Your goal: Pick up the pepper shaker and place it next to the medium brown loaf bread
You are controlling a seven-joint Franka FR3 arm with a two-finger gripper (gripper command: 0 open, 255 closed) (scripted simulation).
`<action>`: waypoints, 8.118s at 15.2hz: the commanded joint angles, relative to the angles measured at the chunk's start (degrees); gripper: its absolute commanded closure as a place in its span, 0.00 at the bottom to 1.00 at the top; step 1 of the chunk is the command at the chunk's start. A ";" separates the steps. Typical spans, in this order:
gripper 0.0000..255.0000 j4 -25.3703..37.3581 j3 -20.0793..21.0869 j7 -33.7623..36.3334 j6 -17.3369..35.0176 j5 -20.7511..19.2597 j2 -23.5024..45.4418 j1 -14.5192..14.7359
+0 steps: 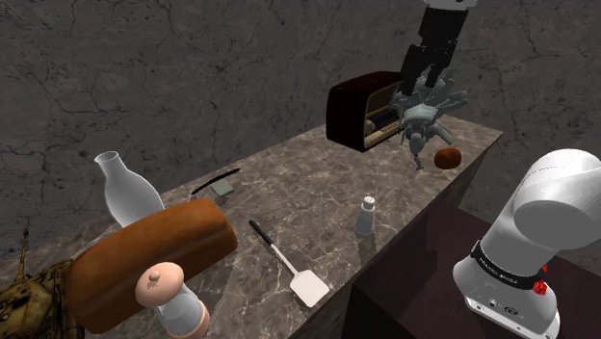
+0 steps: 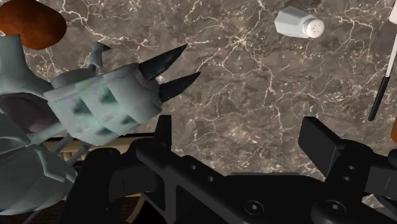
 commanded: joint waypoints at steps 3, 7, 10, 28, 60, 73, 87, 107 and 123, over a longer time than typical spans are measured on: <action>0.00 -3.90 1.28 1.48 2.64 1.27 -1.25 0.55; 0.00 -11.08 4.08 4.43 8.16 4.11 -3.01 1.98; 0.00 -15.92 6.43 6.65 12.60 6.50 -3.58 3.35; 0.00 -31.31 18.14 14.61 39.15 18.41 6.38 10.95; 1.00 -24.87 16.35 15.53 28.05 16.16 1.63 10.10; 1.00 -15.98 14.49 16.37 17.24 14.08 -0.34 9.24; 1.00 -4.77 12.92 17.24 6.97 12.38 0.59 8.48; 1.00 24.67 33.21 38.72 13.01 8.84 33.75 7.23; 1.00 49.79 40.84 56.32 11.63 -10.30 62.90 15.10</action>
